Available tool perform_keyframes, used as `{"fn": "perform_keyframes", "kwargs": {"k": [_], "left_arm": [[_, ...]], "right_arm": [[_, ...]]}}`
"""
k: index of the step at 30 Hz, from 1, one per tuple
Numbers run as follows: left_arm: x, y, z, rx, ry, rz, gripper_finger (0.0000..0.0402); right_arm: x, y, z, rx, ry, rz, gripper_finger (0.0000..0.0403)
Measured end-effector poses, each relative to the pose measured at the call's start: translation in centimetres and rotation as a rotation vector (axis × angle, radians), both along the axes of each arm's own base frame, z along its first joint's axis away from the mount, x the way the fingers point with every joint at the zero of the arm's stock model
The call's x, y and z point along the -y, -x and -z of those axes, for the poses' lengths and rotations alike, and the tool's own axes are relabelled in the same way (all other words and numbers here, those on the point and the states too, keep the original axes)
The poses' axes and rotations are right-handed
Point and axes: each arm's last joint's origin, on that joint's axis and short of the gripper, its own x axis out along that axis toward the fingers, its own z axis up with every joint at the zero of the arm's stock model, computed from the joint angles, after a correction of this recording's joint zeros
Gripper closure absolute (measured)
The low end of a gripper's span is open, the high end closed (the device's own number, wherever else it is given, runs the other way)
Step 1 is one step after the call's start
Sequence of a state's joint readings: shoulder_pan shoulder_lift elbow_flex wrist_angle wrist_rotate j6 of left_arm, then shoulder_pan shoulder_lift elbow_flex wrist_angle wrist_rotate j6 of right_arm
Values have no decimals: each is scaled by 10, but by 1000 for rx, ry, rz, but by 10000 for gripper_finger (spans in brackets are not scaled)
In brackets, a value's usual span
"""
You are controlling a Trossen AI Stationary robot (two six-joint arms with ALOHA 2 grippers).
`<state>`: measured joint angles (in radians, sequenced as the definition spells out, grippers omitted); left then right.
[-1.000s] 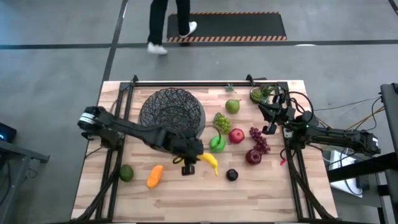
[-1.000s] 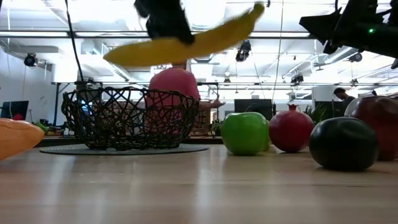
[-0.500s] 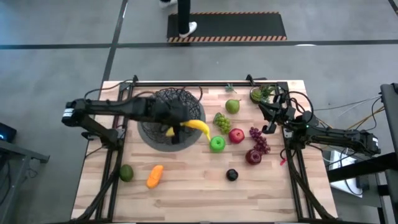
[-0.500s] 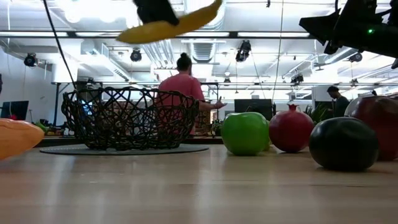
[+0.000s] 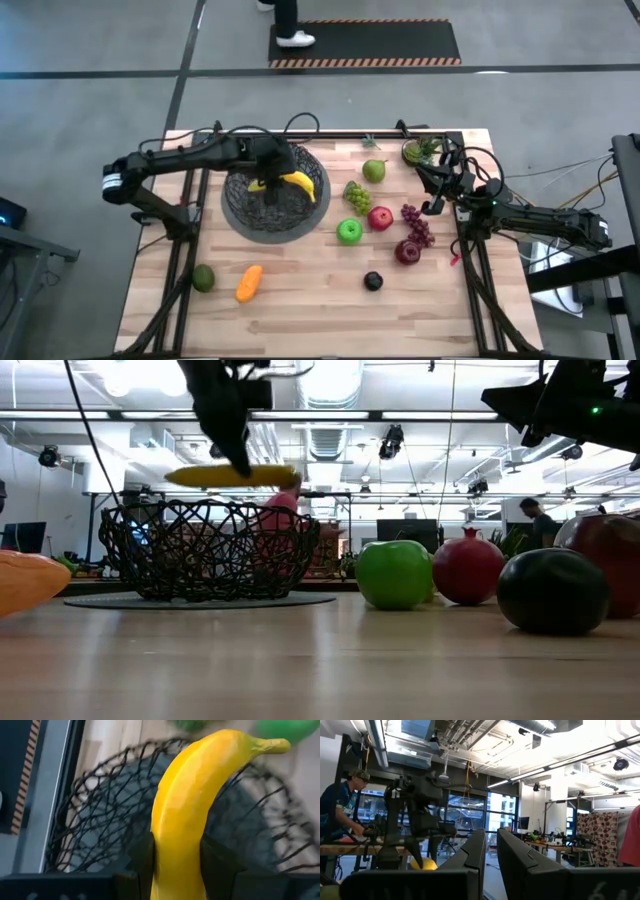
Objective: Build produce basket
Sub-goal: Put the yellow banana into the basket
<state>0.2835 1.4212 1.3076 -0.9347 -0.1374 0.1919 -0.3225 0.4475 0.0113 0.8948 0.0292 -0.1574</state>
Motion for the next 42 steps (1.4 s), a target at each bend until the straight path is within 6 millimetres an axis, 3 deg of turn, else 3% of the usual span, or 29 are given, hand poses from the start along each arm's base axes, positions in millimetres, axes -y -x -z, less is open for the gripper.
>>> {"fn": "perform_keyframes", "kwargs": {"k": [20, 28, 42], "left_arm": [[-53, 20, 61, -39, -37, -114, 292], [-56, 26, 83, -62, -25, -131, 292], [-56, 28, 99, -55, -67, -152, 292]], "right_arm": [[0, 0, 0, 0, 1, 1, 365], [0, 0, 0, -1, 3, 2, 364], [0, 0, 0, -1, 3, 2, 365]]}}
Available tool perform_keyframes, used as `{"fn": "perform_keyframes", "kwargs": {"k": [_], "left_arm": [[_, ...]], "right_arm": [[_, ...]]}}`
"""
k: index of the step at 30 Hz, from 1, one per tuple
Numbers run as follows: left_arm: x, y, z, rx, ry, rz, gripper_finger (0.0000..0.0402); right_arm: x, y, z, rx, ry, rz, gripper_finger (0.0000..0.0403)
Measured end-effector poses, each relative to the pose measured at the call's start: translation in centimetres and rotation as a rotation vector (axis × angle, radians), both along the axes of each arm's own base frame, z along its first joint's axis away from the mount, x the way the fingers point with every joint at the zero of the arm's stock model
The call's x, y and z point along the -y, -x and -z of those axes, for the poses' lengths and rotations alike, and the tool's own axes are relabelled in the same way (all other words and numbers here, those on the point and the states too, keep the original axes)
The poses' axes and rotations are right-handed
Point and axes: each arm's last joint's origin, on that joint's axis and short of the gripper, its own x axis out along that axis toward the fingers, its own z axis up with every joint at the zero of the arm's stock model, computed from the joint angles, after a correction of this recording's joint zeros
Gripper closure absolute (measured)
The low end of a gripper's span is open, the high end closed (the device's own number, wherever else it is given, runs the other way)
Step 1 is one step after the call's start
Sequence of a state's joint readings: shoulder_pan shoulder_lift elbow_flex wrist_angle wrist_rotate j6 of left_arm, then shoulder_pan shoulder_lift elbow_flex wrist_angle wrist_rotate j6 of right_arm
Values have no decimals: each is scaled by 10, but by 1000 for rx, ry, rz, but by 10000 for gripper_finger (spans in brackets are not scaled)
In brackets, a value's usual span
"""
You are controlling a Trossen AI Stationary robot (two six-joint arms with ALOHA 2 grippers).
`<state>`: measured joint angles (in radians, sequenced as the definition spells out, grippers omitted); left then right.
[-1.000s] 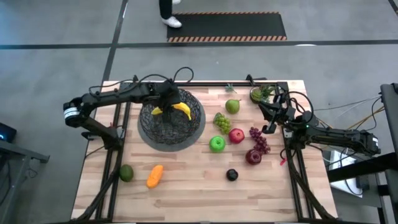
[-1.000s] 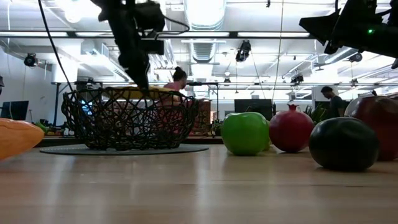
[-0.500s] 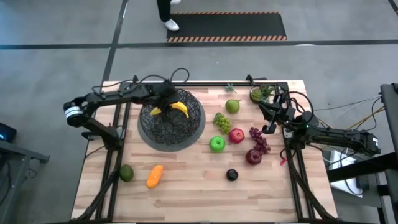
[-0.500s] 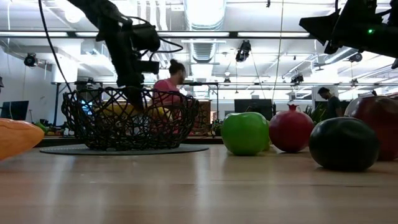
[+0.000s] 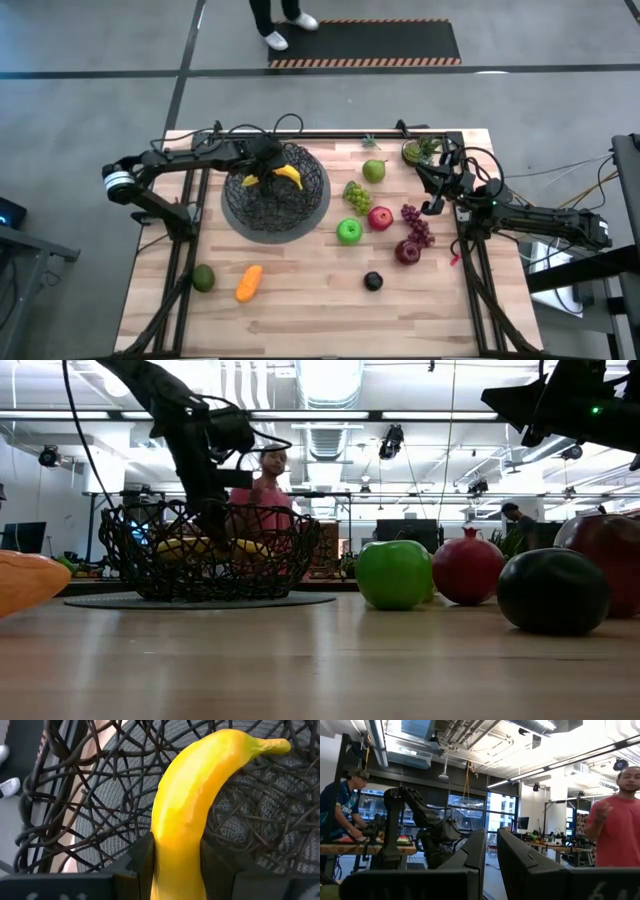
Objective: Build produce basket
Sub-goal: Put the yellow banana into the basket, then put the green apple into the basket
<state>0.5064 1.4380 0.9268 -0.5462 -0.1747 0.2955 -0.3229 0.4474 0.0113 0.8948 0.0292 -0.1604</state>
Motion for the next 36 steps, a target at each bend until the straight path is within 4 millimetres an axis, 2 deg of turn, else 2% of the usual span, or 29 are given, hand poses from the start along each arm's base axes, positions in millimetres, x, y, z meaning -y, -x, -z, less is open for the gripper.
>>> {"fn": "perform_keyframes", "kwargs": {"k": [9, 19, 26, 30, 36], "left_arm": [[-3, 0, -1, -5, -42, -28, 289], [-6, -1, -2, 18, -54, -36, 230], [-6, -1, -3, 20, -55, -36, 219], [-3, -5, -18, 73, -63, -42, 219], [18, -14, -61, 257, -73, 16, 219]], "right_arm": [[0, 0, 0, -3, 6, 3, 365], [0, 0, 0, -3, 7, 3, 365], [0, 0, 0, -2, 7, 3, 365], [0, 0, 0, -2, 7, 3, 365], [0, 0, 1, -9, 4, 2, 365]]}}
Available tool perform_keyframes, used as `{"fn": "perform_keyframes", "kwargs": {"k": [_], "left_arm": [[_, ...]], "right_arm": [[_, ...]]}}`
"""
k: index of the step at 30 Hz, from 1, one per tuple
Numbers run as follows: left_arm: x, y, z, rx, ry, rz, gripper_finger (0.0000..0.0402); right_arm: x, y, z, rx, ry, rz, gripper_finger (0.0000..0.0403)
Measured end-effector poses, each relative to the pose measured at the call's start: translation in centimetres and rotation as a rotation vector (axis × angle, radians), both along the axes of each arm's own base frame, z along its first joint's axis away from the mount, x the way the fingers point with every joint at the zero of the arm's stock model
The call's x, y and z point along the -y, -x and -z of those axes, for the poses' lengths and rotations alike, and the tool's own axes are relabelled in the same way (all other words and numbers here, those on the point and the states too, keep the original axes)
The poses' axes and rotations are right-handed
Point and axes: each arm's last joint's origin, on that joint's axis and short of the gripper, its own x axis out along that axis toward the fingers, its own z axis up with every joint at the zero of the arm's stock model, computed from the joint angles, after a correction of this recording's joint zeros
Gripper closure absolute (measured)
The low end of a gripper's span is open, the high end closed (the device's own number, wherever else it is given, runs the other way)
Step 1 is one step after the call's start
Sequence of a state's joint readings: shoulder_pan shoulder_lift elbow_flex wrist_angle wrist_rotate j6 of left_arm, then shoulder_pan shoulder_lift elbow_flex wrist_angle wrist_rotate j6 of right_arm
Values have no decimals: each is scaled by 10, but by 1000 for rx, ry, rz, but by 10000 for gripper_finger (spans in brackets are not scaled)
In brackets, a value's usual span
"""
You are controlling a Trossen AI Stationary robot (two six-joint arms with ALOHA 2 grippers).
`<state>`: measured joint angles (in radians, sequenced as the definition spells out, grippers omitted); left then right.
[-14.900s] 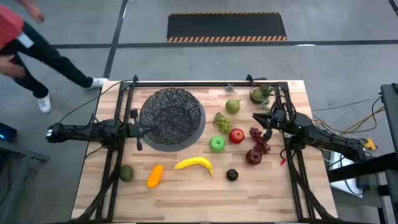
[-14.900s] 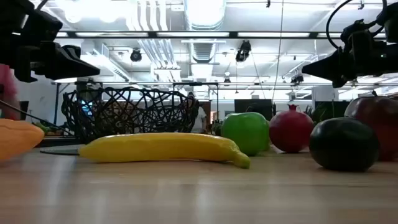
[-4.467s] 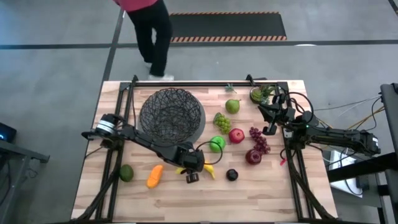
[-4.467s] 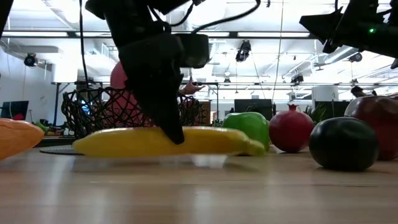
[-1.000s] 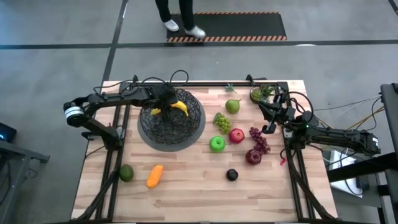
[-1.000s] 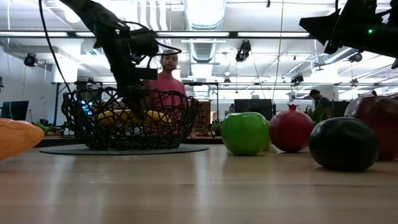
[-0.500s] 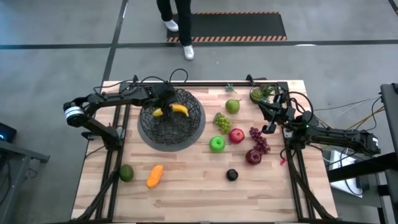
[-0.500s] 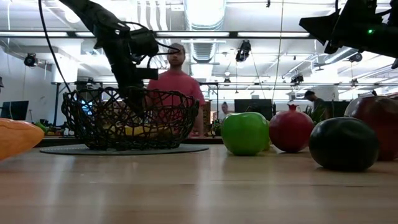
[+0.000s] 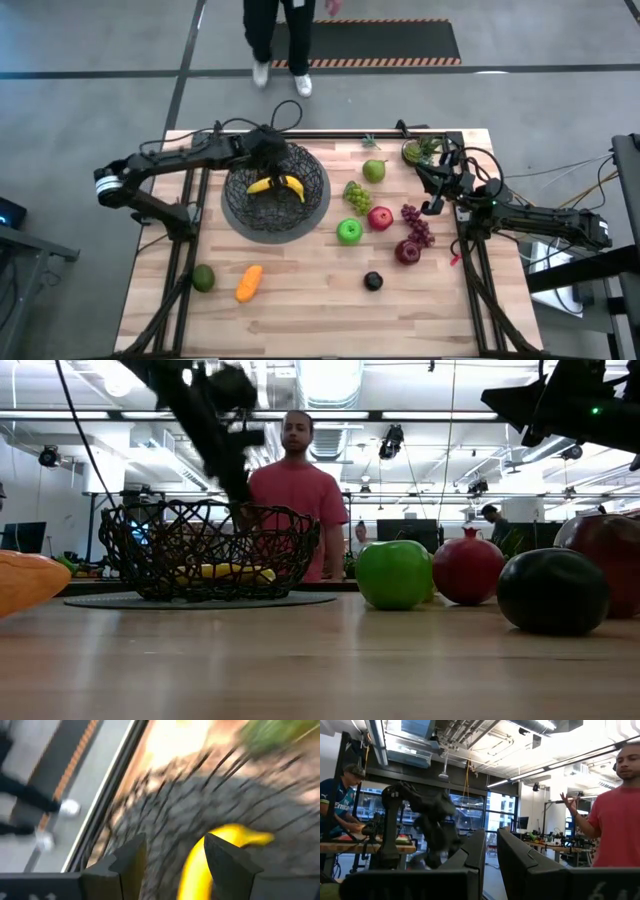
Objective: Build produce basket
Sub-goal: Put the green apple into the basket
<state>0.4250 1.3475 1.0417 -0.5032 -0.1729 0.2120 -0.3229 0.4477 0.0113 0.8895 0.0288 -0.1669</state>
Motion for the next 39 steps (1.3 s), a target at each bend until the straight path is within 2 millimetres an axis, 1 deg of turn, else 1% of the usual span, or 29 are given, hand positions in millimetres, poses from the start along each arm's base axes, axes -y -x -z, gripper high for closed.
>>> {"fn": "perform_keyframes", "kwargs": {"k": [3, 7, 11, 15, 19, 23, 26, 29, 33, 39], "left_arm": [[21, -3, -22, 126, -32, 67, 219], [55, 1, -45, 305, -87, 184, 219], [85, 9, -55, 425, -103, 297, 219], [104, 16, -55, 533, -113, 369, 219], [111, 21, -48, 634, -129, 392, 220], [111, 25, -35, 720, -185, 405, 220], [111, 27, -26, 791, -227, 409, 220], [111, 31, -18, 831, -251, 402, 220], [111, 36, -14, 856, -263, 387, 220], [111, 41, -19, 883, -270, 384, 220]], "right_arm": [[1, -2, 4, -37, -13, -1, 364], [2, -5, 10, -100, -43, -7, 365], [1, -6, 12, -112, -81, -45, 365], [-3, -6, 9, -72, -104, -176, 365], [-9, -4, 3, -7, -139, -297, 365], [-16, -10, -2, -27, -171, -363, 365], [-20, -18, -9, -60, -190, -355, 365], [-24, -31, -15, -146, -211, -334, 365], [-33, -45, -30, -279, -236, -369, 365], [-53, -66, -48, -523, -309, -449, 365]]}}
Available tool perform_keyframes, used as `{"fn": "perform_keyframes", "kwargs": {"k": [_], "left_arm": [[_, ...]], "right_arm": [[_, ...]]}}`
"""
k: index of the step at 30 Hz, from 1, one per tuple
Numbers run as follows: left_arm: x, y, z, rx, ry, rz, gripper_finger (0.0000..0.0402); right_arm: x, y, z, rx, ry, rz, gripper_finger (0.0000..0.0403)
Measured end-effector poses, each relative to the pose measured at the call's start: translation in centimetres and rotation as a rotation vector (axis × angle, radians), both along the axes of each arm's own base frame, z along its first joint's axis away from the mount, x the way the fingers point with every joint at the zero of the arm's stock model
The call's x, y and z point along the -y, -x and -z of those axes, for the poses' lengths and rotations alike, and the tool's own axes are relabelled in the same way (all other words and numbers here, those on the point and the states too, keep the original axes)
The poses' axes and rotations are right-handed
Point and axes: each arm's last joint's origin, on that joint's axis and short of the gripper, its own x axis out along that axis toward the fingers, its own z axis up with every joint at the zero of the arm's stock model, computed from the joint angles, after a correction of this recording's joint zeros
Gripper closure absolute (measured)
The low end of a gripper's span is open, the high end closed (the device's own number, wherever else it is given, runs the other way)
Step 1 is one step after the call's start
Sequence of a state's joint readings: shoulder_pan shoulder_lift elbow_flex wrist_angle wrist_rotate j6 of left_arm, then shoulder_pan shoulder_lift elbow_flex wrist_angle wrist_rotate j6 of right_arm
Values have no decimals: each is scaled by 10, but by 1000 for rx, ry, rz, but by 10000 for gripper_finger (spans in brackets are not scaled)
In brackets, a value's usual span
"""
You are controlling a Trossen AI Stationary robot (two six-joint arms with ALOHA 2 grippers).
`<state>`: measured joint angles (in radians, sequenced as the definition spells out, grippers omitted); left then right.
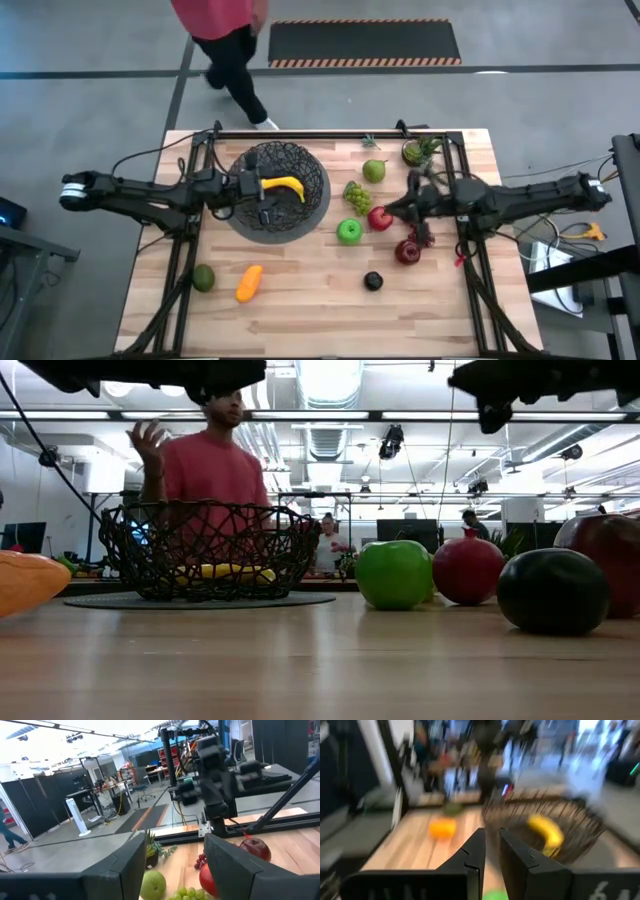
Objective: Build produce basket
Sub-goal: Put the green apple into the basket
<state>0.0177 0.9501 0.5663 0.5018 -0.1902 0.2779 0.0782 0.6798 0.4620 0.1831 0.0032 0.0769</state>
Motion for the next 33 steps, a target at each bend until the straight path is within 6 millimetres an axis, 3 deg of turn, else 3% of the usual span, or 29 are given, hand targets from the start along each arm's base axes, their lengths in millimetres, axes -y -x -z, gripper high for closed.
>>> {"fn": "perform_keyframes", "kwargs": {"k": [4, 15, 28, 33], "left_arm": [[0, 4, -4, 19, 0, 0, 220], [0, 10, -7, 35, 0, 1, 220], [1, 23, 6, 27, -17, 0, 220], [1, 31, 11, 34, -18, 0, 220]], "right_arm": [[-15, -15, -4, -107, -31, -45, 365], [-47, -55, -16, -366, -21, 48, 365], [-51, -92, -46, -714, 24, 214, 365], [-44, -99, -44, -856, 27, 272, 365]]}}
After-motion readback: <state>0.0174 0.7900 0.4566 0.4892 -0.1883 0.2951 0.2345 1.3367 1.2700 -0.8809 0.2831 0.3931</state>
